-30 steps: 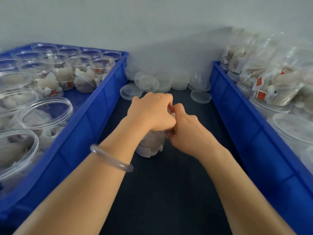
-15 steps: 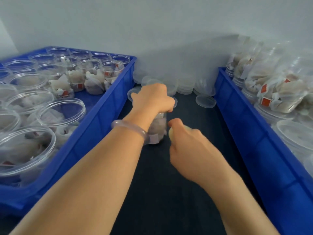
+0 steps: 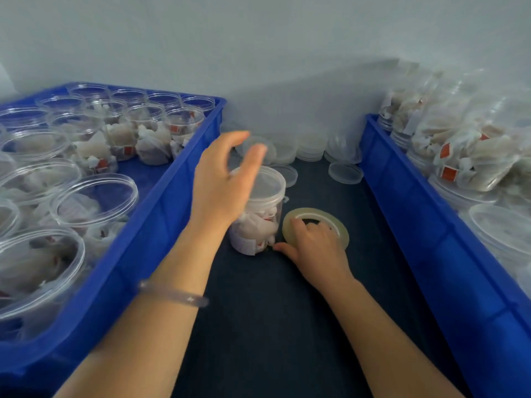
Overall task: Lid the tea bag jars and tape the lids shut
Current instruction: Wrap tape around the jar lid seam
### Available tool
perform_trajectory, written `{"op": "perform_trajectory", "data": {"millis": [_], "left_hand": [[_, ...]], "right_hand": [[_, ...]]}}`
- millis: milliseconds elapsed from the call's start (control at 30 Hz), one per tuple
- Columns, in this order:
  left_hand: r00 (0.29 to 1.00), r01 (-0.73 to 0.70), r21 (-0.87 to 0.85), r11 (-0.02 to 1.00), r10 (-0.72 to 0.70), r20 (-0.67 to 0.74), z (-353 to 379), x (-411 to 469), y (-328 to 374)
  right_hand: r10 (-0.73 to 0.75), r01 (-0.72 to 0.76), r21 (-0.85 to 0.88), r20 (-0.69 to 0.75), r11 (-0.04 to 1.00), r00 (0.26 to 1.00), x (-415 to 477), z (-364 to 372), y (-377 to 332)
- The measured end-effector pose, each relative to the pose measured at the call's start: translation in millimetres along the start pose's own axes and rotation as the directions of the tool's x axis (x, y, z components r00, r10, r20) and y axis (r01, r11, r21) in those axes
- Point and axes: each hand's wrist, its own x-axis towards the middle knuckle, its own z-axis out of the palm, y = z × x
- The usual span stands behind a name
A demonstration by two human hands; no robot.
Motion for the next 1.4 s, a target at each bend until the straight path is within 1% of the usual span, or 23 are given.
{"op": "perform_trajectory", "data": {"millis": [33,67,100,133,167,200,233,267,300,333,367,467,533,600,667,767,833,900,967,1100,1167,1300,1400], "left_hand": [[0.993,0.112,-0.134,0.985,-0.116,-0.022,-2.4,-10.0,-9.9],[0.976,0.216,-0.233,0.948,-0.215,0.027,-2.3,-18.8,-19.7],[0.958,0.285,-0.302,0.910,-0.267,0.101,0.0,-25.7,-29.7],[0.947,0.319,-0.342,0.884,-0.282,0.154,3.4,-31.0,-37.4],[0.940,0.338,-0.358,0.871,-0.289,0.183,6.6,-34.8,-41.6],[0.934,0.351,-0.363,0.863,-0.297,0.197,9.4,-37.2,-43.3],[0.928,0.367,-0.376,0.851,-0.310,0.205,12.2,-38.3,-44.5],[0.925,0.376,-0.394,0.838,-0.318,0.206,14.4,-38.1,-45.3],[0.926,0.376,-0.411,0.831,-0.319,0.201,16.0,-38.0,-46.9],[0.927,0.374,-0.424,0.825,-0.319,0.197,16.8,-37.8,-47.8],[0.928,0.373,-0.439,0.818,-0.320,0.193,17.3,-37.7,-48.7],[0.935,0.351,-0.475,0.807,-0.326,0.138,18.5,-41.1,-50.2],[0.940,0.335,-0.501,0.798,-0.321,0.117,20.2,-44.7,-48.0],[0.937,0.336,-0.516,0.788,-0.333,0.103,22.6,-46.2,-45.2],[0.936,0.334,-0.509,0.794,-0.345,0.076,23.2,-47.7,-41.9],[0.932,0.334,-0.498,0.801,-0.360,0.045,22.9,-49.0,-39.8],[0.926,0.342,-0.504,0.793,-0.374,0.040,22.1,-49.4,-39.8],[0.933,0.326,-0.506,0.799,-0.359,0.034,21.4,-49.8,-38.7],[0.937,0.311,-0.520,0.795,-0.347,0.030,21.8,-50.6,-38.1],[0.912,0.365,-0.534,0.763,-0.408,0.040,24.5,-50.7,-41.1],[0.900,0.387,-0.532,0.753,-0.434,0.041,24.1,-50.4,-42.7],[0.883,0.426,-0.523,0.738,-0.464,0.065,19.2,-48.2,-44.0],[0.889,0.435,-0.508,0.744,-0.444,0.111,17.5,-46.3,-42.1]], "right_hand": [[0.000,0.000,0.010,0.010,1.000,1.000,0.5,2.3,1.6],[-0.004,0.003,0.039,0.021,0.999,1.000,1.5,2.6,4.1],[-0.009,0.007,0.117,0.014,0.993,1.000,2.4,0.0,6.8],[-0.008,0.012,0.266,-0.017,0.964,1.000,2.7,-5.6,8.3],[0.004,0.027,0.467,-0.066,0.884,0.998,3.5,-13.8,7.9],[0.026,0.068,0.661,-0.132,0.747,0.991,5.3,-21.2,6.6],[0.056,0.123,0.796,-0.193,0.593,0.980,7.9,-25.4,5.0],[0.078,0.168,0.872,-0.229,0.460,0.970,10.3,-27.2,2.0],[0.097,0.205,0.905,-0.257,0.372,0.961,11.1,-26.9,-3.3],[0.124,0.239,0.913,-0.293,0.331,0.948,9.8,-25.1,-9.8],[0.164,0.272,0.908,-0.335,0.320,0.928,6.9,-21.9,-16.9],[0.273,0.358,0.855,-0.471,0.376,0.839,-0.6,-11.5,-30.1],[0.326,0.371,0.855,-0.489,0.361,0.809,-4.0,-9.7,-35.1],[0.344,0.387,0.856,-0.498,0.343,0.796,-6.3,-10.9,-37.1],[0.335,0.387,0.833,-0.523,0.395,0.784,-8.7,-13.0,-37.5],[0.288,0.406,0.745,-0.607,0.529,0.740,-9.9,-15.3,-37.7],[0.253,0.432,0.709,-0.641,0.557,0.725,-10.7,-15.8,-39.1],[0.222,0.460,0.701,-0.650,0.545,0.727,-12.2,-16.8,-40.3],[0.224,0.461,0.700,-0.652,0.546,0.724,-12.6,-17.6,-39.6],[0.222,0.482,0.701,-0.660,0.526,0.717,-12.7,-17.2,-35.3],[0.177,0.483,0.701,-0.644,0.524,0.744,-14.4,-17.7,-33.2],[0.073,0.457,0.744,-0.556,0.487,0.828,-16.7,-23.9,-24.5],[0.077,0.423,0.763,-0.520,0.488,0.851,-15.2,-29.4,-20.2]]}}
